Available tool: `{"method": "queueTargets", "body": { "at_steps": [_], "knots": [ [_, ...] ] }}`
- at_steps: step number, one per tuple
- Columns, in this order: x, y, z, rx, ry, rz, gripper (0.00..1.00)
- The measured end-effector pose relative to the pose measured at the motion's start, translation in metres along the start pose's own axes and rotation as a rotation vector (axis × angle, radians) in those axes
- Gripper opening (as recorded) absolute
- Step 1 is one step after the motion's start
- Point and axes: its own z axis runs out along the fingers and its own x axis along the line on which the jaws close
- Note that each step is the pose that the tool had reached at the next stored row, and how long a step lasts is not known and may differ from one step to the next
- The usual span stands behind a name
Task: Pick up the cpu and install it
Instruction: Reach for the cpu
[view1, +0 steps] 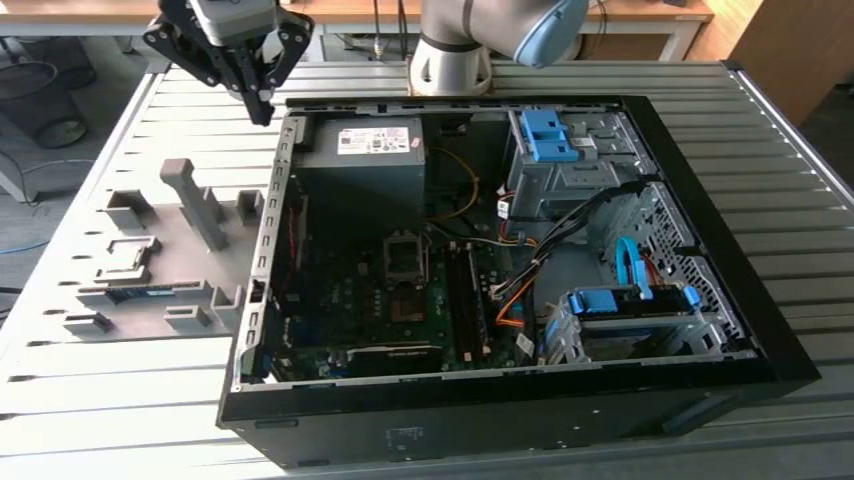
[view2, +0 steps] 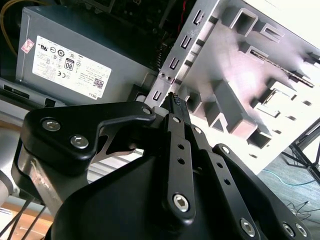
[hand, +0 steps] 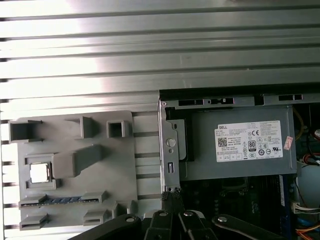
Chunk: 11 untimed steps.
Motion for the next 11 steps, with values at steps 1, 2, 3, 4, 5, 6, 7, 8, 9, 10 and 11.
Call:
{"method": "queueTargets", "body": {
  "at_steps": [1,2,3,4,5,6,7,8,9,10,11],
  "knots": [
    [0.0013,-0.0001,0.0,0.0001,0.0,0.0,0.1],
    [0.0025,-0.0002,0.0,0.0,0.0,0.0,0.1],
    [0.0037,-0.0003,0.0,0.0,0.0,0.0,0.1],
    [0.0061,-0.0005,-0.0001,0.0,0.0,0.0,0.1],
    [0.0074,-0.0005,-0.0001,0.0,0.0,0.0,0.1],
    [0.0085,-0.0006,-0.0002,0.0001,0.0,0.0,0.1],
    [0.0097,-0.0007,-0.0002,0.0,0.0,0.0,0.1],
    [0.0109,-0.0008,-0.0002,0.0,0.0,0.0,0.1],
    [0.0132,-0.001,-0.0002,0.0,-0.0001,0.0,0.1],
    [0.0143,-0.0011,-0.0002,0.0,0.0,0.0,0.1],
    [0.0155,-0.0012,-0.0003,0.0,-0.0001,0.0,0.1]
  ]
}}
